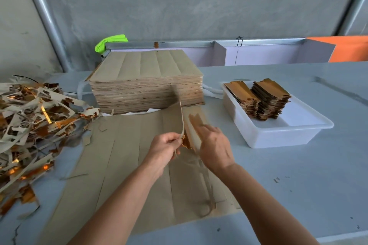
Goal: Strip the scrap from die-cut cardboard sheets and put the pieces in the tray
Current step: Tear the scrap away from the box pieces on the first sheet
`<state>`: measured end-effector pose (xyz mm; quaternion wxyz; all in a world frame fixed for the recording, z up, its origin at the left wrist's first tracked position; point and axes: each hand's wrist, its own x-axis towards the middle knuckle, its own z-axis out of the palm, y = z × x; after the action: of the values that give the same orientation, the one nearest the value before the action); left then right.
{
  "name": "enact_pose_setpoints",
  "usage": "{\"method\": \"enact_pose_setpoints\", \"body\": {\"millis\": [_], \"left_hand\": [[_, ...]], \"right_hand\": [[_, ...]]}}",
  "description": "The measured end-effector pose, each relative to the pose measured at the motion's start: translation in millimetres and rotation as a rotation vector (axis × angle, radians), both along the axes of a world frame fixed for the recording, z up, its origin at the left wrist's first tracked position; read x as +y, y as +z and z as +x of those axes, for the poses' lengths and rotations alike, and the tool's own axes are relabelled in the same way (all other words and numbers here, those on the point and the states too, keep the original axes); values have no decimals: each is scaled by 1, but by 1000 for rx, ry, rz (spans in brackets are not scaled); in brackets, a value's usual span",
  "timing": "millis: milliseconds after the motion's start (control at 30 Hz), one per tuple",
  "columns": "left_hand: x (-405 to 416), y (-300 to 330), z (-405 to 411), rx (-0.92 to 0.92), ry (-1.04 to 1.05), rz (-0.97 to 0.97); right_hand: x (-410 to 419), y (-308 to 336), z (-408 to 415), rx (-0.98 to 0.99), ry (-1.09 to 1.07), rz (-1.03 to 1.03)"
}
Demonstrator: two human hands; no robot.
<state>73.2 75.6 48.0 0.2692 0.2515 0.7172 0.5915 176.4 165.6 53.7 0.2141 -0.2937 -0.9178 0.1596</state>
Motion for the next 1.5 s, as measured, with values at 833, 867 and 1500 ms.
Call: {"method": "enact_pose_setpoints", "body": {"millis": [833,867,1500], "left_hand": [[10,-6,-21,399,-143,35],[11,-3,-20,373,-184,61],[16,3,-21,605,-344,-51]], "right_hand": [[33,21,-24,221,16,-861],[35,27,-26,245,39,-883],[66,56,-30,-107,-90,-257]]}}
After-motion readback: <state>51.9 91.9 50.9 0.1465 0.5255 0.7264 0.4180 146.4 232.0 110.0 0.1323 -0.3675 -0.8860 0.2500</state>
